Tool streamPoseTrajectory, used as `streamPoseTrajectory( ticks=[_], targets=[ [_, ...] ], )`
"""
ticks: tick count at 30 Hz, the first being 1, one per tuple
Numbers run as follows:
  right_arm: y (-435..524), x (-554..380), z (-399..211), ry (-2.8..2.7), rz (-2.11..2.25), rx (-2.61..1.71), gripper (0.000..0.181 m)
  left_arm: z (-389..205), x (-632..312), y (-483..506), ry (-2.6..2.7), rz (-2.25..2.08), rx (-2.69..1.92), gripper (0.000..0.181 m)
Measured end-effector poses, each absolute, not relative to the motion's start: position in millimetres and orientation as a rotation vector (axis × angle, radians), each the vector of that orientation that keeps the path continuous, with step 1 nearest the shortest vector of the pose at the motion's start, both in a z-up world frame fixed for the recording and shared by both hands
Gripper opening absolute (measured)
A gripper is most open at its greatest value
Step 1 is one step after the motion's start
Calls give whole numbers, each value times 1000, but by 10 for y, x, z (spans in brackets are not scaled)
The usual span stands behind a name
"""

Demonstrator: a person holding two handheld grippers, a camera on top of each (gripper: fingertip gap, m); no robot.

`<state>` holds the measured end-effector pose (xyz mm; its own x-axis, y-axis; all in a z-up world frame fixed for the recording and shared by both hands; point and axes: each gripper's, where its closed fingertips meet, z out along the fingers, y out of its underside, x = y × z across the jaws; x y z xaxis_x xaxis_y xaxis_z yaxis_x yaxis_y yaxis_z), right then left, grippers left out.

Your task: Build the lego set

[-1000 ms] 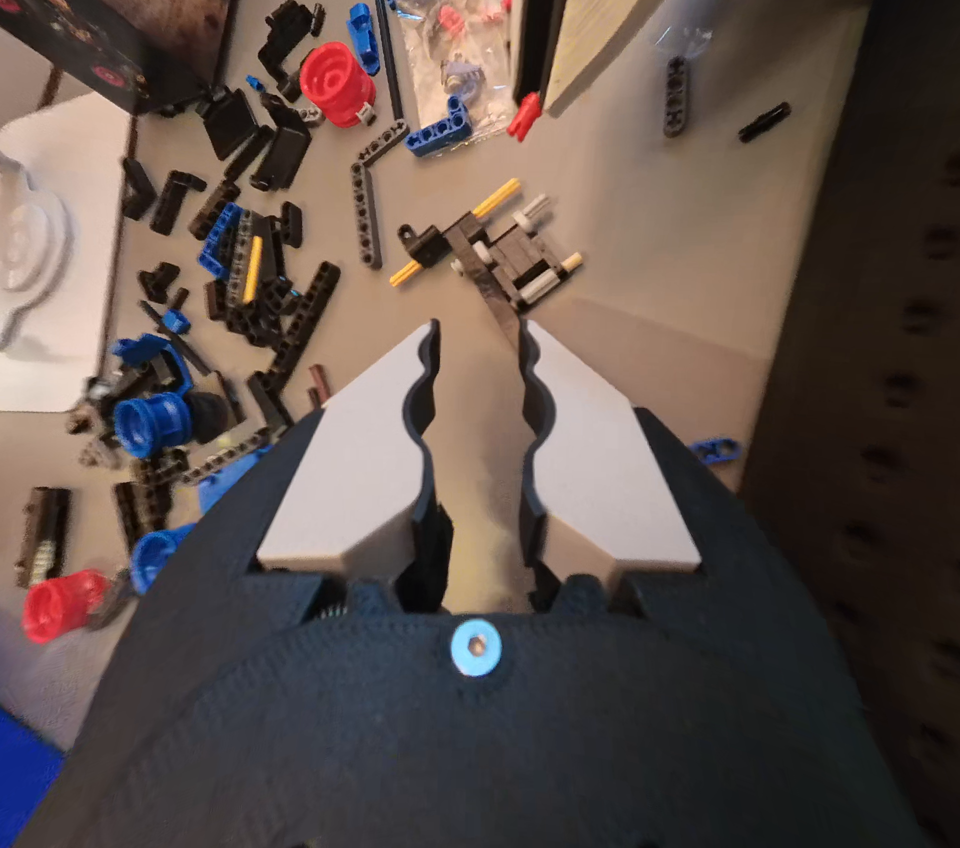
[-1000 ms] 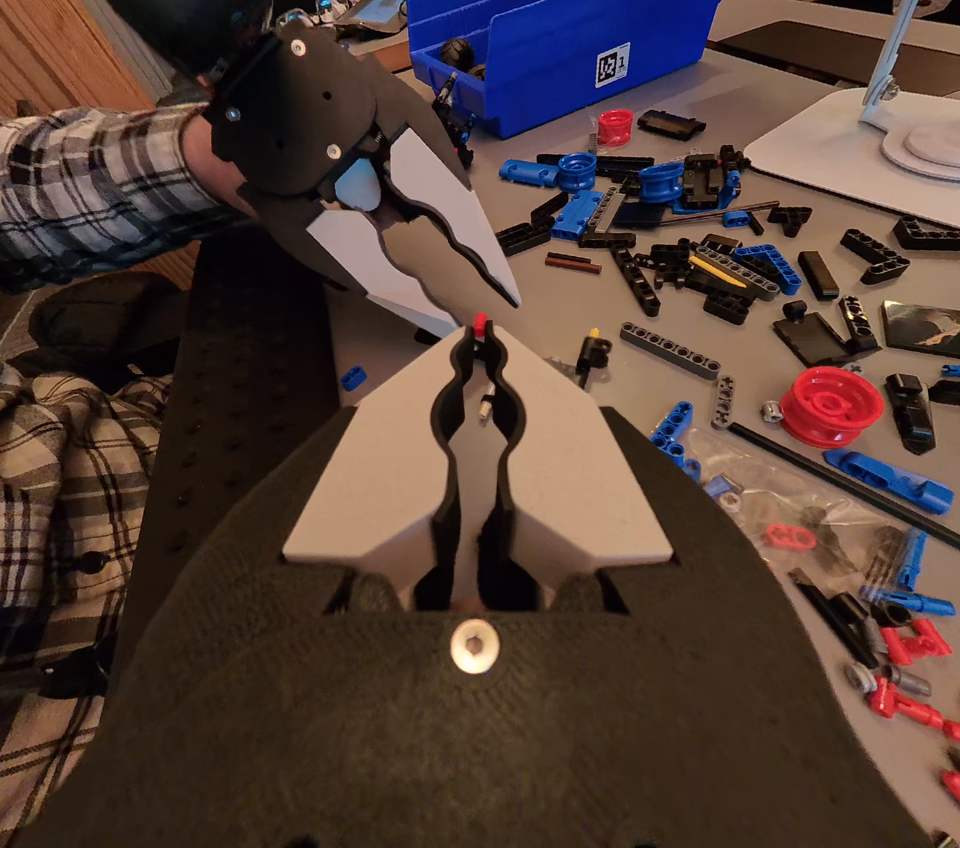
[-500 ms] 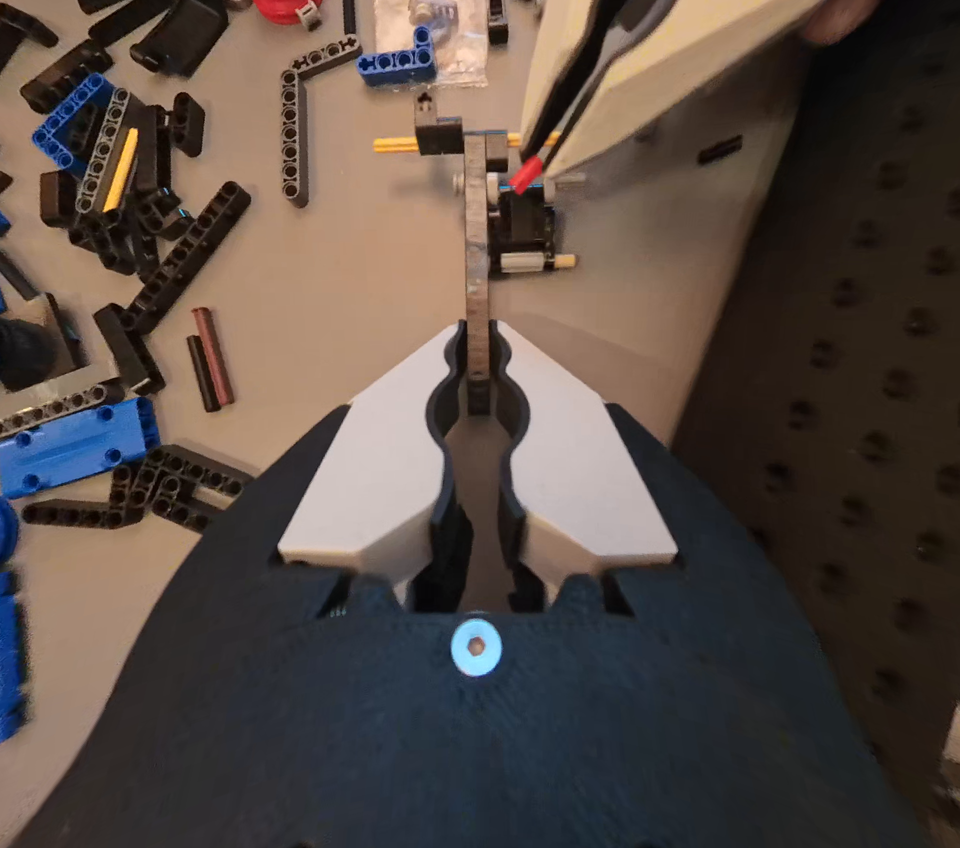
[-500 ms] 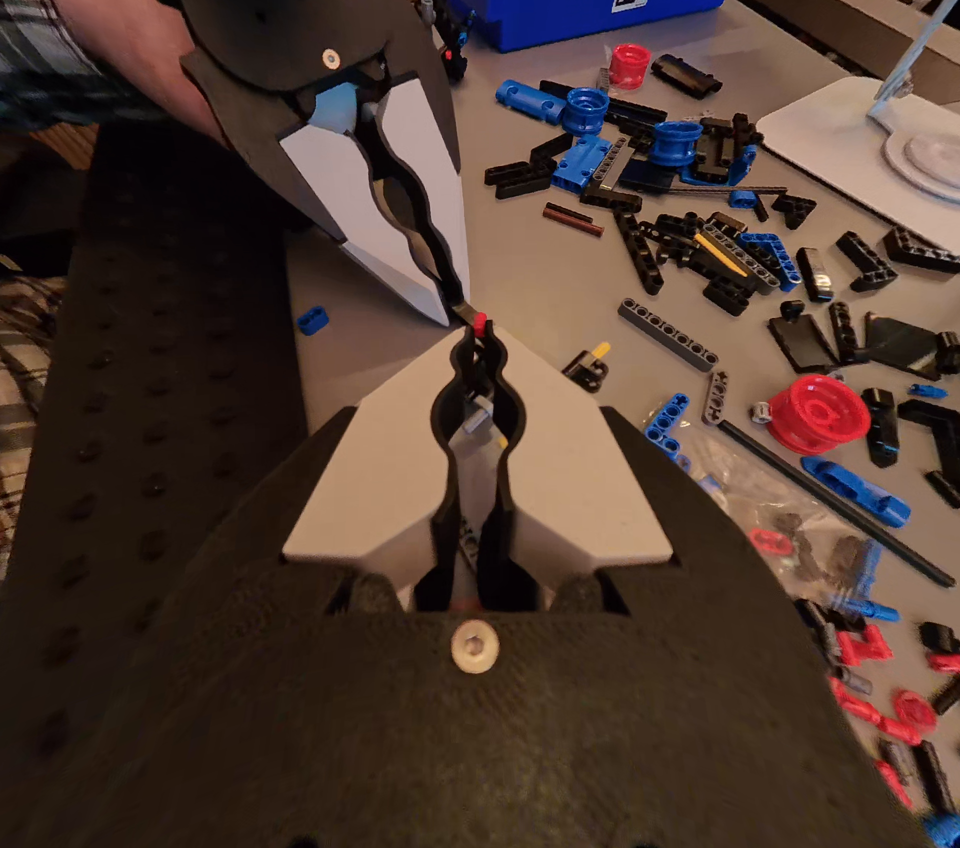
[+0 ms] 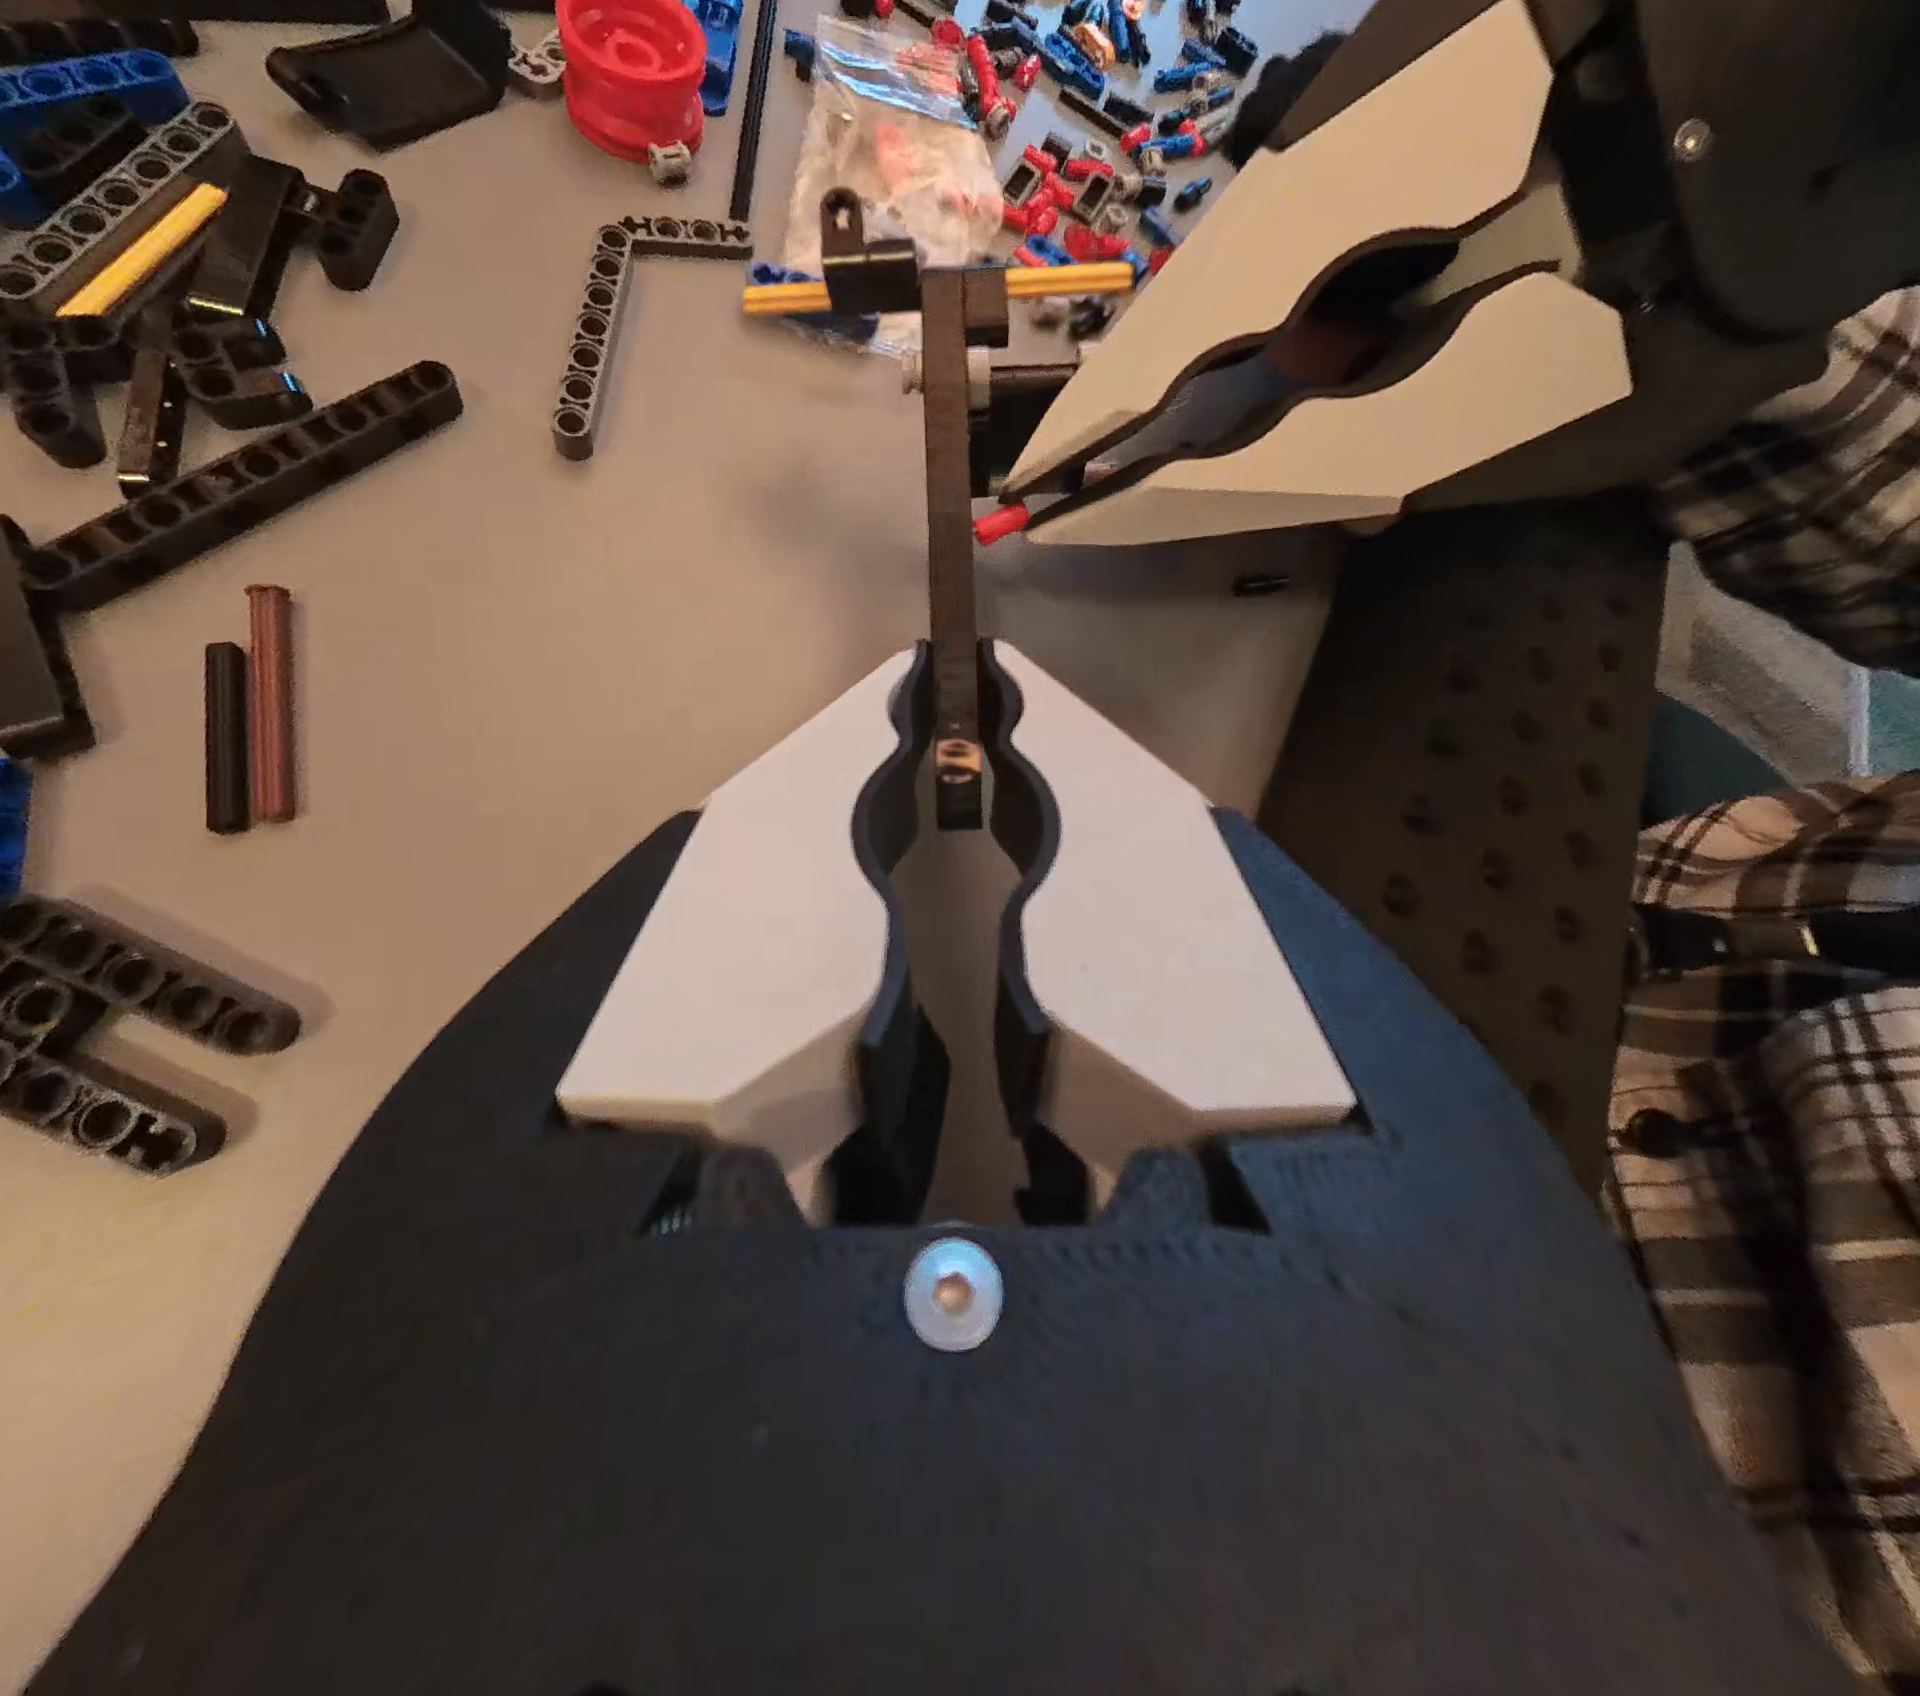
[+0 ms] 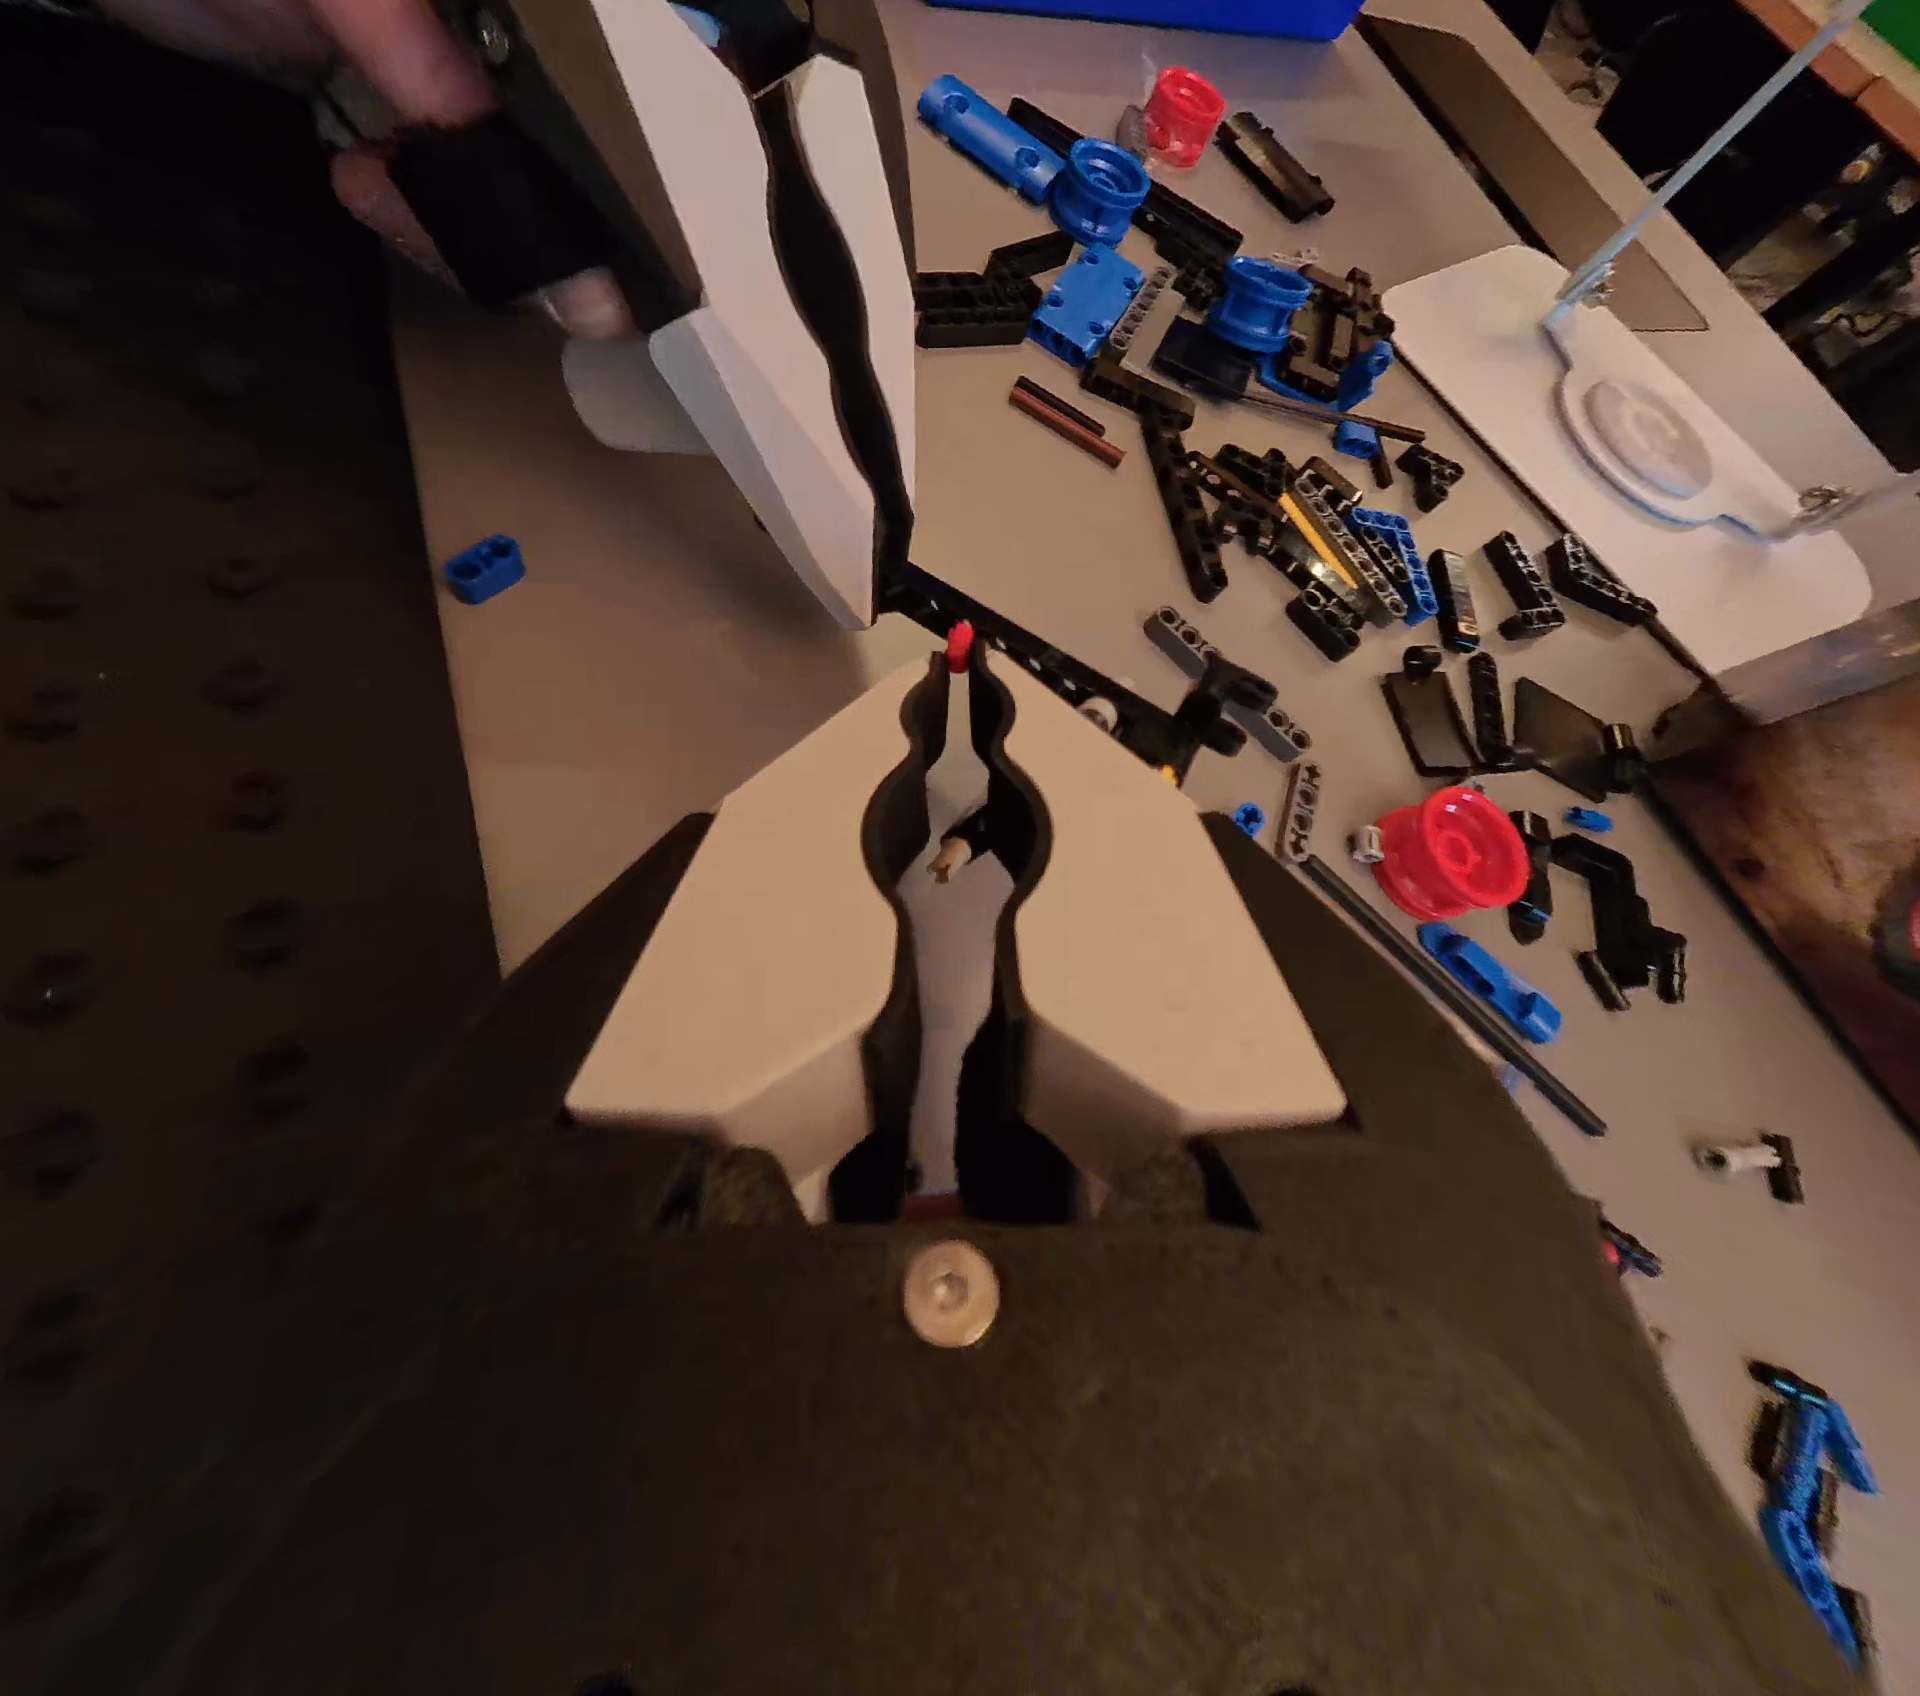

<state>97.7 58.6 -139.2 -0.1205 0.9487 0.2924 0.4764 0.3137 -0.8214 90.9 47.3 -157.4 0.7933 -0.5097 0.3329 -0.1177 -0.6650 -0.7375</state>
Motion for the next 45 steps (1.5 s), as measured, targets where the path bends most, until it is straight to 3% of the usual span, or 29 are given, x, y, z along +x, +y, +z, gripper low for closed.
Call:
streamPoseTrajectory(
  ticks=[11,22,34,45],
  targets=[
    [691,953,-1418,-1734,446,-1221,2,-1585,925,565,409,-654,-2228,6],
    [715,909,-1591,-1797,214,-1207,2,-1739,870,593,530,-339,-2281,7],
    [693,869,-1647,-1796,257,-1266,1,-1785,844,612,635,-125,-2286,7],
    [685,960,-1721,-1823,412,-1328,0,-1784,858,609,571,-263,-2293,6]
  ],
)
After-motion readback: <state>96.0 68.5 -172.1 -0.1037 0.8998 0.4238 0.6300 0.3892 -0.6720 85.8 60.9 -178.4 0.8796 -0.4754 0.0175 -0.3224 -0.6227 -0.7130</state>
